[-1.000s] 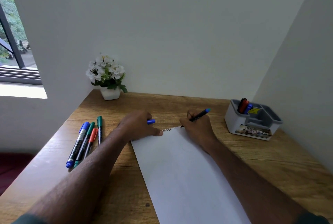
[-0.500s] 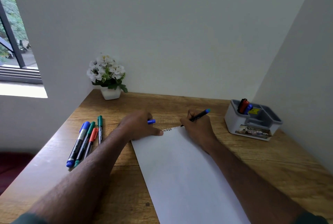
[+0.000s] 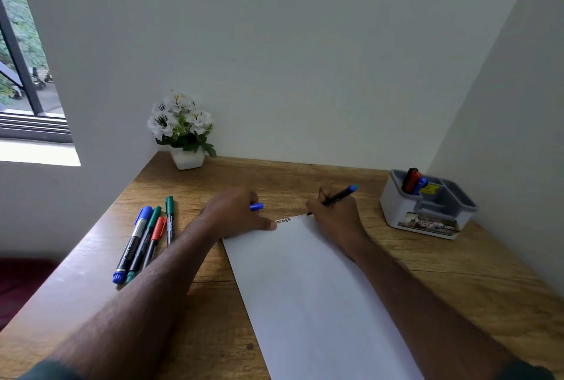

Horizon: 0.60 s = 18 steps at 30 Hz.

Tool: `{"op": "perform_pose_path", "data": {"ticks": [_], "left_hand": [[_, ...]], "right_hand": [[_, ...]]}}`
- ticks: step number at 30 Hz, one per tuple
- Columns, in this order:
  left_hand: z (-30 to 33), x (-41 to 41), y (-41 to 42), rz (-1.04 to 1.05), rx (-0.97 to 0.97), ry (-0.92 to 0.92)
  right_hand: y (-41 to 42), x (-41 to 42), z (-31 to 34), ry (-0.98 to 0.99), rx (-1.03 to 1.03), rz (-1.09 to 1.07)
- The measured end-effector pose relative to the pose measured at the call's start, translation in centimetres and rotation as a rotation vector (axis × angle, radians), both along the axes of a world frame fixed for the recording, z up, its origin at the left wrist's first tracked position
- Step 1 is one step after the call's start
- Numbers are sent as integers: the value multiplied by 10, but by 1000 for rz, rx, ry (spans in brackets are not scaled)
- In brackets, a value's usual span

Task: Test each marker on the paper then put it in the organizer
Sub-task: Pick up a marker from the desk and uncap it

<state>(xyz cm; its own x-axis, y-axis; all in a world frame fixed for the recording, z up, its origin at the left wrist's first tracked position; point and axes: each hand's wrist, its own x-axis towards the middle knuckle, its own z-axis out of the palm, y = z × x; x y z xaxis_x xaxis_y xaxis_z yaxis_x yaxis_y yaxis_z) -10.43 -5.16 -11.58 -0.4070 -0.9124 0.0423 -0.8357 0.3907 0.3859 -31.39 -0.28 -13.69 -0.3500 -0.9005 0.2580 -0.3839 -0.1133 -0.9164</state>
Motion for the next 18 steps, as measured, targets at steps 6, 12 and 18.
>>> {"op": "perform_pose_path", "data": {"ticks": [6,12,18], "left_hand": [[1,1,1,-6,6,31],[1,1,3,-122,60,469],[3,0,1,-233,95,656]], "right_hand": [[2,-4,2,-129,-52,-45],[13,3,12,-155,-220,94],[12,0,15,-410,-203,376]]}}
